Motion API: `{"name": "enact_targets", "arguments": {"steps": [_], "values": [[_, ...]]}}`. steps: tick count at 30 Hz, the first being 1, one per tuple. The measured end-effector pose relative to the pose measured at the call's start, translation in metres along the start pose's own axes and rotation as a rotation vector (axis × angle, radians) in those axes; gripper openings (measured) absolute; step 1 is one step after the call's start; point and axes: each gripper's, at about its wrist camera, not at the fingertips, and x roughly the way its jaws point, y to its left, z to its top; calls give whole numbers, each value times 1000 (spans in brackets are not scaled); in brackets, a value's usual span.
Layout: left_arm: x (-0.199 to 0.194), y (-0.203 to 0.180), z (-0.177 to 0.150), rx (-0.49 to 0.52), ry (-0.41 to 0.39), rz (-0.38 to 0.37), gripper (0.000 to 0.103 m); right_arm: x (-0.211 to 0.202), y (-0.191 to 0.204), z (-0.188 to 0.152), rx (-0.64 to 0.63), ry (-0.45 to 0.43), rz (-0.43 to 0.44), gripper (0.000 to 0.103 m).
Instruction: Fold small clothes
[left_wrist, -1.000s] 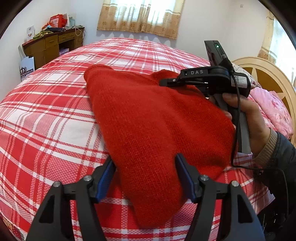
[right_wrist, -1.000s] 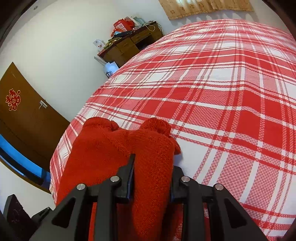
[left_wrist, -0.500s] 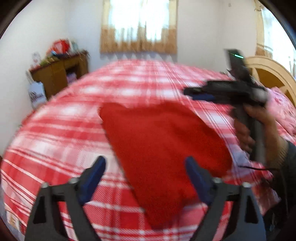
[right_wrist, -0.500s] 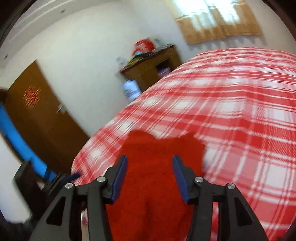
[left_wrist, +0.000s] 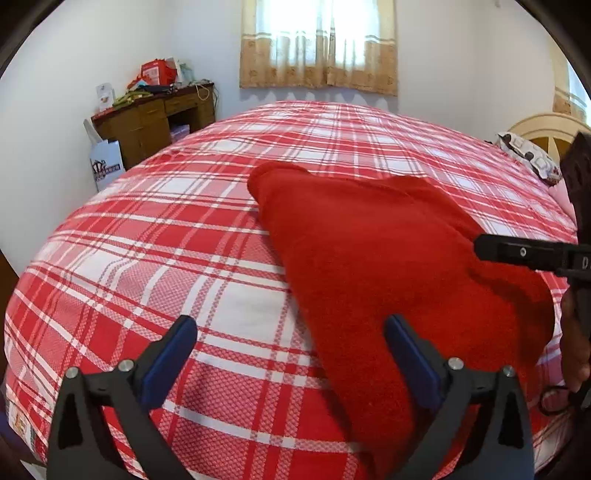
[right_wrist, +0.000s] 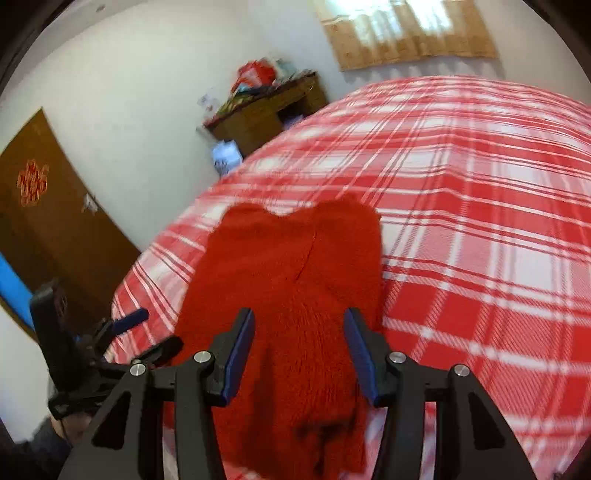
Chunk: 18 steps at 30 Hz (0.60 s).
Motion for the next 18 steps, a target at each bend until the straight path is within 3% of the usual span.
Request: {"name": "enact_targets", "arguments": {"steps": [3,7,13,18], "values": [[-13,0,2,-14,2,3,103,-43,19,-5,-31,-122,-155,63],[-46,-10,12,15,-83,2,103,-88,48,-8,-124,-238,-242,69],[-92,-25,26,32,-189,-35,103,-126,68,-13,-164,-307,-268,70],[-111,-27,31,35,-237,-45,103,-128,78,-15,-182,-309,-275,70]]}}
